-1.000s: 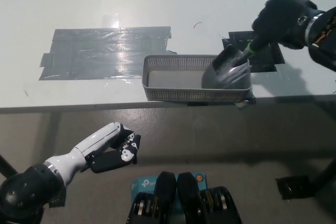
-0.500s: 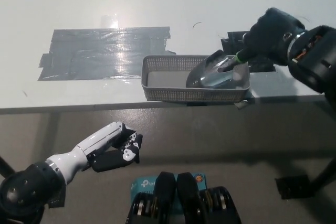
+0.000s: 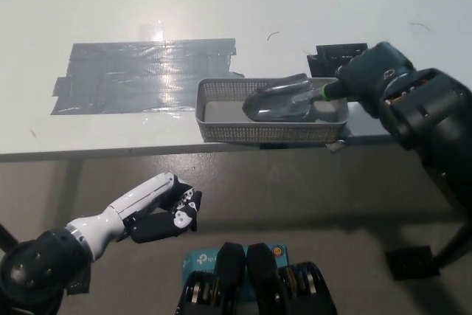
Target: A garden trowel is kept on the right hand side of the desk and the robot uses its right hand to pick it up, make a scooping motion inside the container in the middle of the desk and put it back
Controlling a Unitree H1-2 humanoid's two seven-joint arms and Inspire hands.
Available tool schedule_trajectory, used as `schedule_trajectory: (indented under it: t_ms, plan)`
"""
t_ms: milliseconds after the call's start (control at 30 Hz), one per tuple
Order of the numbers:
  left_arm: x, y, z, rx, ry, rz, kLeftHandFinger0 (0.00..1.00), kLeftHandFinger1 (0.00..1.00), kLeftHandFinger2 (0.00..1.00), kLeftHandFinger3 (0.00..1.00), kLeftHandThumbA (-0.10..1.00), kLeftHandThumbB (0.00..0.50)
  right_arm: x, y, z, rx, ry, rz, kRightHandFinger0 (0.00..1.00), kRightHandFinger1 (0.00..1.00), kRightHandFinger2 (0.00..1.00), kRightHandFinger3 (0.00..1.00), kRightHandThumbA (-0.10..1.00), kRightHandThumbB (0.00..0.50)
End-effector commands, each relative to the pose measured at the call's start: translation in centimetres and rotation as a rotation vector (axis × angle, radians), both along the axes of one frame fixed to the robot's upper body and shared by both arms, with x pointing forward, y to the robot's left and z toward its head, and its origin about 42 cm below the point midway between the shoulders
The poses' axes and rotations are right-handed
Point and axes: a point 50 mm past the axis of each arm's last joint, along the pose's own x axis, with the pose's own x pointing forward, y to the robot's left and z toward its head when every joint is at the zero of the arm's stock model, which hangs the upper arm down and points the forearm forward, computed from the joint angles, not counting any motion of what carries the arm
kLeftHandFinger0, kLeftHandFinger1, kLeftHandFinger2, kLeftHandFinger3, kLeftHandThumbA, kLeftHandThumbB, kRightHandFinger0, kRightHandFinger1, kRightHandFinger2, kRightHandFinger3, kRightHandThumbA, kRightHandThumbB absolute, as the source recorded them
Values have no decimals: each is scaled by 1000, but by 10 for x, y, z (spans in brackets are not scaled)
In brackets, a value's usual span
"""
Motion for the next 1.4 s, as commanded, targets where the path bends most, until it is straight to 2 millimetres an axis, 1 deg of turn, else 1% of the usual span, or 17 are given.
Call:
schedule_trajectory:
  t_ms: [0, 67, 167, 233, 333, 400, 467, 567, 633, 667, 733, 833, 933, 1033, 1100, 1167, 1367]
  plan:
    - [5, -5, 13, -17, -26, -46, 187, 205, 301, 400, 61, 500, 1, 7, -18, 39, 50, -32, 0, 42, 406, 819, 125, 0]
    - [6, -6, 13, -15, -29, -51, 187, 206, 313, 394, 16, 500, 0, 13, -21, 74, 54, -24, 0, 52, 472, 755, 54, 0]
    - [6, -9, 14, -1, -36, -59, 192, 209, 319, 393, 44, 500, -1, 29, -30, 124, 70, -21, 0, 126, 593, 792, 189, 0]
    - [6, -10, 15, 0, -35, -61, 192, 210, 316, 400, 23, 500, -2, 38, -34, 143, 76, -5, 0, 158, 621, 785, 169, 0]
    - [7, -10, 15, 0, -38, -71, 191, 209, 313, 392, 2, 500, -1, 55, -39, 202, 113, 4, 0, 171, 643, 685, -86, 0]
    - [8, -11, 15, 3, -39, -75, 204, 222, 337, 389, -25, 500, 0, 61, -42, 250, 125, 24, 0, 225, 643, 725, -100, 0]
    - [8, -12, 15, 0, -29, -73, 213, 225, 338, 389, -37, 500, 1, 63, -44, 291, 151, 31, 25, 273, 659, 655, -100, 0]
    - [9, -14, 14, -2, -38, -86, 190, 207, 320, 381, 35, 500, 8, 57, -52, 392, 201, 39, 0, 271, 579, 484, -100, 0]
    - [9, -13, 14, -1, -36, -86, 193, 215, 331, 400, 18, 500, 10, 55, -55, 423, 207, 53, 0, 267, 555, 351, -100, 81]
    - [9, -14, 13, 2, -32, -88, 197, 227, 344, 412, -12, 500, 11, 50, -61, 474, 235, 73, 0, 232, 505, 109, -100, 117]
    - [8, -14, 11, 10, -26, -86, 206, 235, 352, 416, -36, 500, 10, 47, -66, 506, 254, 84, 0, 347, 595, 1, -100, 179]
    - [8, -15, 10, 5, -25, -84, 200, 234, 353, 410, -64, 500, 10, 44, -70, 563, 264, 109, 0, 333, 569, 0, -100, 215]
    - [8, -16, 8, -2, -28, -93, 201, 223, 342, 405, -33, 500, 15, 37, -70, 662, 327, 80, 0, 344, 540, 0, -100, 172]
    - [8, -15, 8, 1, -28, -90, 204, 227, 343, 401, -29, 500, 19, 30, -67, 750, 347, 61, 0, 329, 493, 0, -100, 194]
    - [8, -15, 8, -1, -17, -85, 204, 229, 346, 400, -32, 500, 26, 15, -62, 917, 390, 18, 0, 213, 369, 0, -100, 188]
    - [5, -16, 3, 2, -6, -85, 179, 234, 355, 421, -56, 500, 28, 4, -66, 1091, 439, -47, 0, 1, 189, 0, -100, 186]
    - [3, -15, 0, 11, 10, -77, 172, 248, 369, 436, -46, 500, 29, -15, -69, 1387, 501, -172, 0, 0, 203, 41, -100, 155]
